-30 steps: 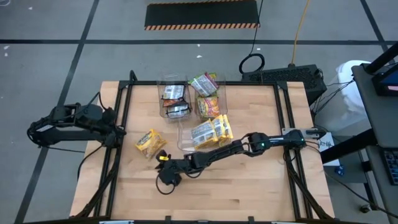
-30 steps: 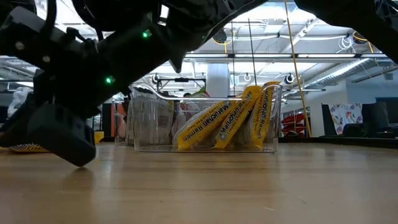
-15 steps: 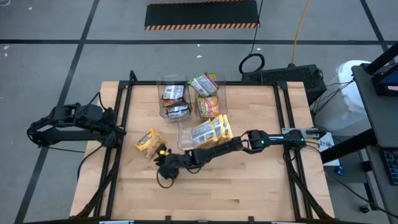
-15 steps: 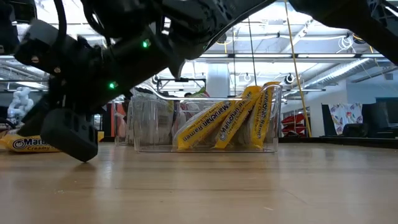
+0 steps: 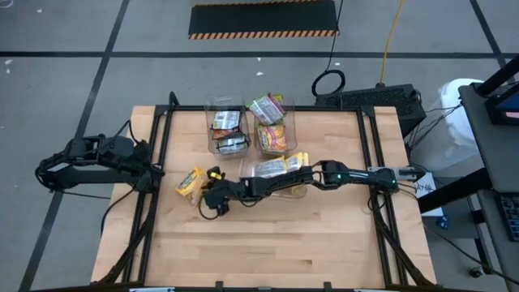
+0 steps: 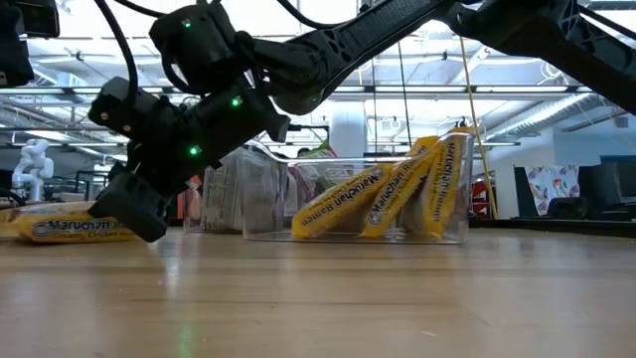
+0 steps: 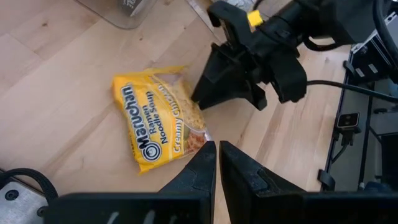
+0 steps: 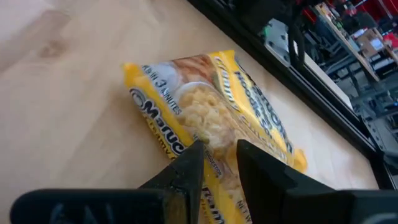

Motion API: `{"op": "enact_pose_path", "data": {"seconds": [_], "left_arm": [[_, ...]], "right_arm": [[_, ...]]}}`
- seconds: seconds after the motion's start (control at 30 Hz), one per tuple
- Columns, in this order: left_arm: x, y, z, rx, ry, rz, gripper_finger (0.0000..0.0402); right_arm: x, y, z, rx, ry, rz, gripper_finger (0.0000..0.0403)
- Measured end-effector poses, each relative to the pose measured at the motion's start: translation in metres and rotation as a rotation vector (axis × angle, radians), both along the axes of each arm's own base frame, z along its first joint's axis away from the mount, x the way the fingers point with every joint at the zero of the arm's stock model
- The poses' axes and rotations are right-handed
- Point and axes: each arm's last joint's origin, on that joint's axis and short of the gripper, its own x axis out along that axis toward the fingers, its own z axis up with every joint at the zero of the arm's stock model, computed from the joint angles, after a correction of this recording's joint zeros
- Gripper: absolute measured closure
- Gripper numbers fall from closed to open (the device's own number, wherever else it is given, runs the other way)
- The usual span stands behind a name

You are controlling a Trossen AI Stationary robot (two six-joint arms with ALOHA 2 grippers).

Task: Sort Maruchan noodles
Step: Put the green noodle pack into the top right transparent bin, then put the yellow noodle pack into the bottom transparent bin

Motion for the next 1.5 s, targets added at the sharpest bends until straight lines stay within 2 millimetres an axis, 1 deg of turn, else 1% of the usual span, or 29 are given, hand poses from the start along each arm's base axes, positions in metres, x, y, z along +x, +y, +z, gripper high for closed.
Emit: {"op": "enact_pose_path", "data": {"seconds": [0.13,0.3,0.37,0.67,0.93,1.07,1.33,1.43,1.5], "left_arm": [[0.000,0.000,0.000,0.000,0.000,-0.001,0.0376],[0.000,0.000,0.000,0.000,0.000,-0.002,0.0376],[0.000,0.000,0.000,0.002,0.000,-0.004,0.0376],[0.000,0.000,0.000,0.006,-0.001,-0.008,0.0376],[0.000,0.000,0.000,0.006,-0.001,-0.008,0.0376],[0.000,0.000,0.000,0.006,0.000,-0.007,0.0376],[0.000,0.000,0.000,0.004,0.000,-0.006,0.0376],[0.000,-0.001,0.000,-0.021,-0.002,-0.030,0.0376],[0.000,-0.002,0.000,-0.050,-0.001,-0.057,0.0376]], "right_arm": [[0.000,-0.005,0.000,0.008,-0.001,-0.003,0.0310],[0.001,-0.008,0.000,0.123,-0.005,0.053,0.0310],[0.001,-0.008,0.000,0.138,-0.004,0.064,0.0310],[0.001,-0.010,0.000,0.127,-0.001,0.082,0.0310],[0.002,-0.012,0.000,0.065,0.005,0.112,0.0310],[0.002,-0.016,0.000,0.065,0.004,0.105,0.0327],[0.002,-0.022,0.001,0.061,-0.001,0.098,0.0388],[0.005,-0.022,0.007,0.052,-0.061,0.104,0.0400],[0.006,-0.020,0.020,0.054,-0.125,0.107,0.0402]]}}
